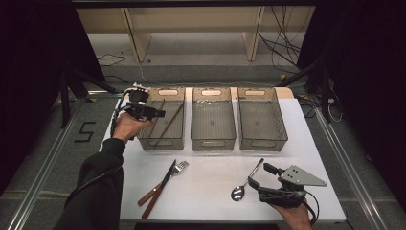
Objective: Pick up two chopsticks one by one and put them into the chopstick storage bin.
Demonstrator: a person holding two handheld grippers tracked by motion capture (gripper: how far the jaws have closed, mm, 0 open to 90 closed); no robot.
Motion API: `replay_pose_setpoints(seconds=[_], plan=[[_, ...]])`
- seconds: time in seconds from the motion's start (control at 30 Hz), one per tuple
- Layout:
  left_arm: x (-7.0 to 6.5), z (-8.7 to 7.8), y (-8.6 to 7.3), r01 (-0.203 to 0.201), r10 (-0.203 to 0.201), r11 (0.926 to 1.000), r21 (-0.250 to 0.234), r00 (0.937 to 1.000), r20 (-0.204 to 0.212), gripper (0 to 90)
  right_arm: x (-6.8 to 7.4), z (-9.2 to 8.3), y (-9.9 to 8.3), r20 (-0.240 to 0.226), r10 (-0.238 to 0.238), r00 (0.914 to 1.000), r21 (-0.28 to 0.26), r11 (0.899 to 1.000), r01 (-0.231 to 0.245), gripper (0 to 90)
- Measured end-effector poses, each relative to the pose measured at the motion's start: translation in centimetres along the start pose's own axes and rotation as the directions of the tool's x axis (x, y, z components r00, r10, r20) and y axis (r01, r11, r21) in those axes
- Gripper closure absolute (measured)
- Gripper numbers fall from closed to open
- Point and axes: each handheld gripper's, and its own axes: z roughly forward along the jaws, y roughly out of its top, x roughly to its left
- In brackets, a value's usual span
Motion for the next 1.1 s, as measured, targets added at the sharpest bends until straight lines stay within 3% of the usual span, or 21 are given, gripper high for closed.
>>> replay_pose_setpoints(seconds=[0.33,0.43,0.57,0.77,0.87,1.1], plan=[[-2.0,-2.2,-2.2,-0.018,0.024,0.9971,-0.074,0.9972,0.071,25.4,-0.6,-0.3,1.6,-0.043,-0.071,0.9965,0.039,0.997,0.073,25.2],[-2.5,-2.8,-3.3,-0.011,0.021,0.9947,-0.103,0.9943,0.104,22.8,-1.0,-0.1,1.9,-0.065,-0.096,0.9933,0.074,0.992,0.1,25.0],[-3.2,-3.5,-4.8,-0.015,0.03,0.9918,-0.127,0.9925,0.118,21.4,-1.4,0.2,2.3,-0.087,-0.129,0.9879,0.109,0.984,0.138,25.0],[-4.3,-4.6,-7.0,-0.04,0.062,0.9866,-0.158,0.989,0.134,20.1,-2.0,0.9,3.3,-0.132,-0.179,0.9749,0.17,0.965,0.2,25.0],[-4.7,-5.1,-7.9,-0.043,0.069,0.9819,-0.185,0.9879,0.139,19.5,-2.2,1.5,3.8,-0.162,-0.2,0.9663,0.215,0.949,0.232,25.0],[-5.7,-5.8,-9.9,-0.08,0.112,0.9743,-0.21,0.9833,0.143,18.8,-2.2,2.9,4.5,-0.214,-0.262,0.9411,0.306,0.897,0.319,24.7]])
